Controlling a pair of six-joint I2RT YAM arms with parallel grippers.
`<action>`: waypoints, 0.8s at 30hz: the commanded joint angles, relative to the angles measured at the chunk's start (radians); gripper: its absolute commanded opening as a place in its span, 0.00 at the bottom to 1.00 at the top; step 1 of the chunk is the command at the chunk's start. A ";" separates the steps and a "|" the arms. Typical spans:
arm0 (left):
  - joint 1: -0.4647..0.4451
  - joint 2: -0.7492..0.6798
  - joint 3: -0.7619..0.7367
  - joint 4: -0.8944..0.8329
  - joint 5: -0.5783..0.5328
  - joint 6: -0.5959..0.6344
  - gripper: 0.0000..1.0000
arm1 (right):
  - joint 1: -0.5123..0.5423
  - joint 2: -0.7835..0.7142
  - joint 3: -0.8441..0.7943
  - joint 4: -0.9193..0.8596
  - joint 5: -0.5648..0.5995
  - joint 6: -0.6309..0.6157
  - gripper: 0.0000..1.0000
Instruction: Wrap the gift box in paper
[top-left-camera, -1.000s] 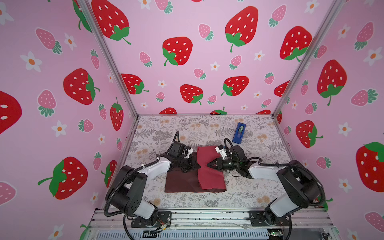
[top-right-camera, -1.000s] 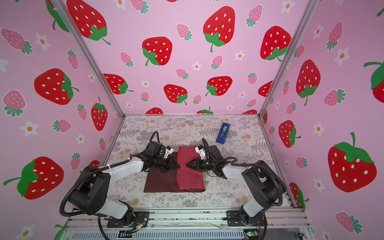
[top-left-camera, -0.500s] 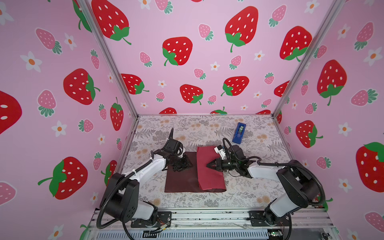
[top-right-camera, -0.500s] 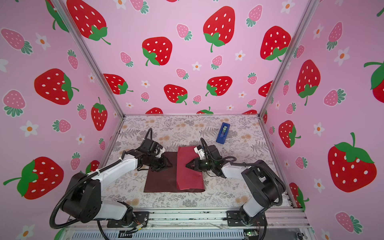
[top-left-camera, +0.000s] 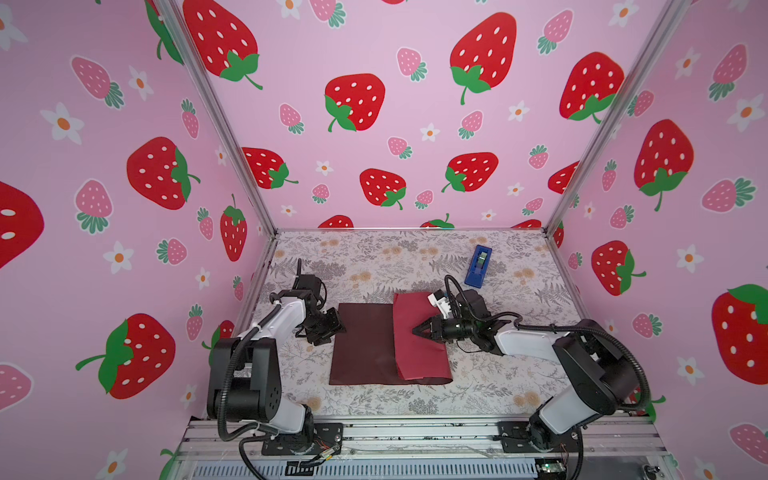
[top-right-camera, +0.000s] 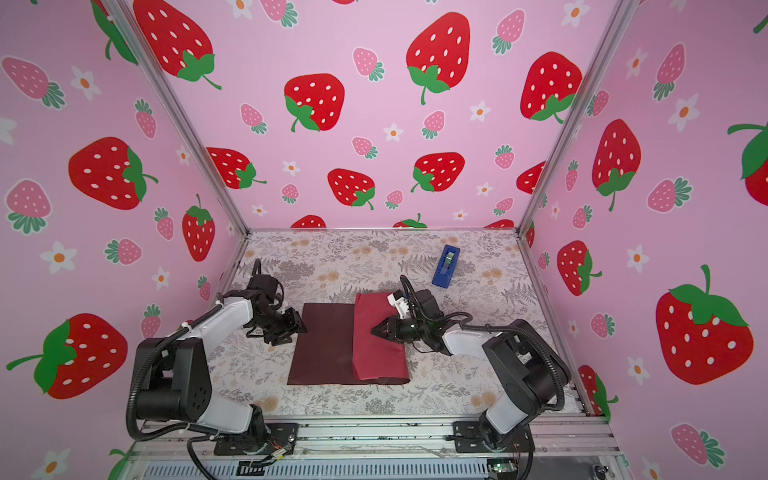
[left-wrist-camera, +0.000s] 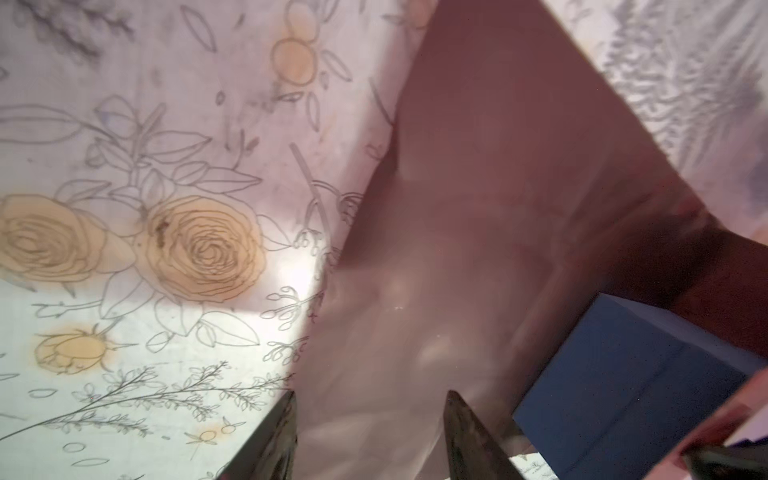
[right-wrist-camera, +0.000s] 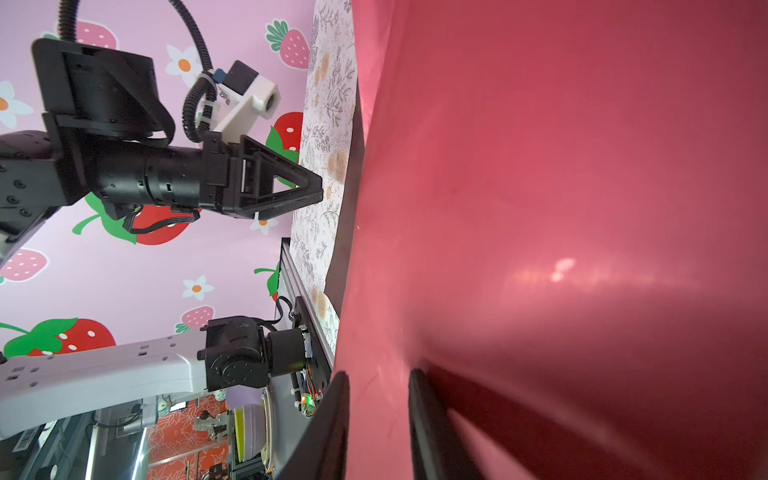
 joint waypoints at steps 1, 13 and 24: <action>0.010 0.058 0.068 -0.076 -0.035 0.048 0.60 | 0.006 0.041 -0.014 -0.124 0.069 -0.016 0.28; 0.017 0.162 0.085 -0.101 0.001 0.090 0.61 | 0.004 0.032 -0.010 -0.124 0.069 -0.013 0.29; 0.017 0.186 0.080 -0.073 0.178 0.133 0.61 | 0.004 0.034 -0.004 -0.125 0.066 -0.012 0.29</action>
